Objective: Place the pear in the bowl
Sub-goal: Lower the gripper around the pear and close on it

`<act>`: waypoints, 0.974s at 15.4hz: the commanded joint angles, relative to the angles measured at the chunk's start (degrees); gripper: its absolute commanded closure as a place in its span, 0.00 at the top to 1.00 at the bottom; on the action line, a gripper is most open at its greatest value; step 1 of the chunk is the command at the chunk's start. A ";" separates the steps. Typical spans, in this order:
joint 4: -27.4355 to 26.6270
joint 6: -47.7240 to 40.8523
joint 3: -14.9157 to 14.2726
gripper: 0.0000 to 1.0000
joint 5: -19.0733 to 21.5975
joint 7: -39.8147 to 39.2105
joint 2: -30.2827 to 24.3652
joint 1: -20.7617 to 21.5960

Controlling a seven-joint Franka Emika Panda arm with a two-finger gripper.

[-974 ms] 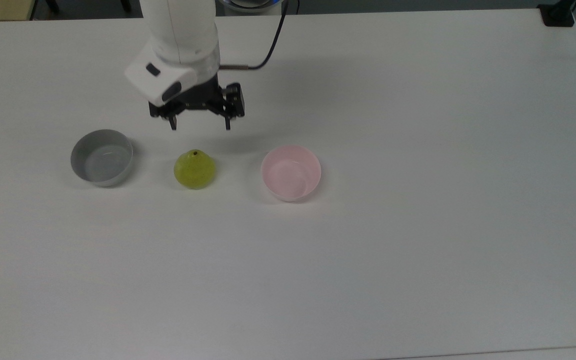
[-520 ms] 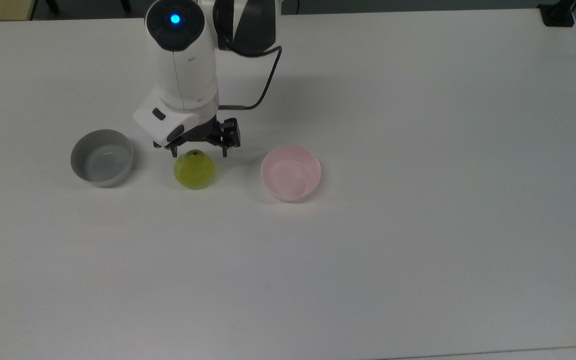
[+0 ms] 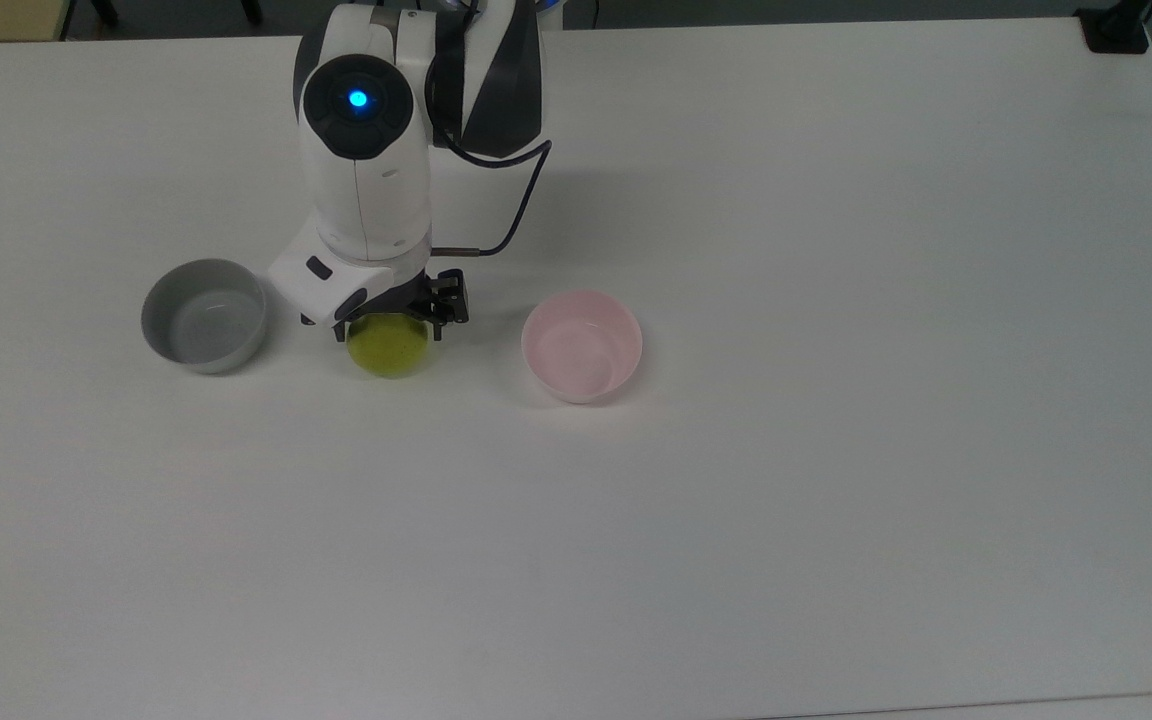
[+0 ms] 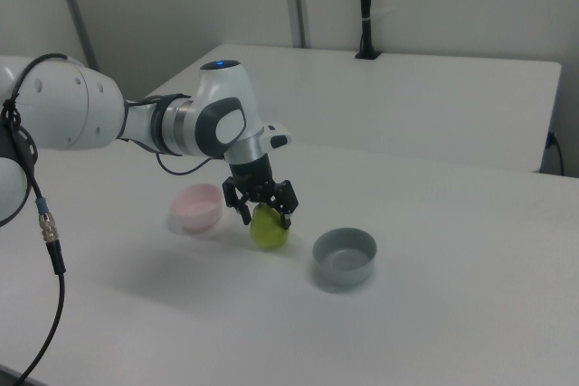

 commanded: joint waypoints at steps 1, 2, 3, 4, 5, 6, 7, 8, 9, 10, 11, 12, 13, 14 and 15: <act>-0.47 2.20 0.12 0.98 -1.39 -0.49 0.54 -0.28; -0.47 2.20 0.12 0.90 -1.39 -0.49 0.80 -0.19; -0.47 2.20 0.12 0.82 -1.47 -0.49 0.80 -0.28; -0.47 2.20 0.12 0.70 -1.48 -0.49 0.80 -0.19; -0.47 2.12 0.12 0.64 -1.48 -0.49 0.80 -0.19; -0.47 2.03 0.12 0.63 -1.48 -0.49 0.72 -0.19; -0.38 1.77 0.12 0.61 -1.48 -0.40 0.54 -0.19; -0.38 1.50 0.12 0.61 -1.48 -0.40 0.19 -0.19; -0.38 0.63 0.12 0.60 -1.48 -0.05 -0.42 -0.19; 0.06 -1.20 0.03 0.60 -1.48 0.39 -0.95 -0.19; 0.85 -3.14 0.03 0.60 -1.48 0.83 -1.48 -0.10; 1.98 -6.11 0.03 0.60 -1.48 1.53 -2.53 -0.19; 2.78 -7.80 0.12 0.60 -1.48 1.88 -3.32 -0.19; 3.31 -9.38 0.12 0.60 -1.39 2.06 -4.28 -0.19; 3.84 -10.96 0.21 0.60 -1.39 2.15 -5.34 -0.10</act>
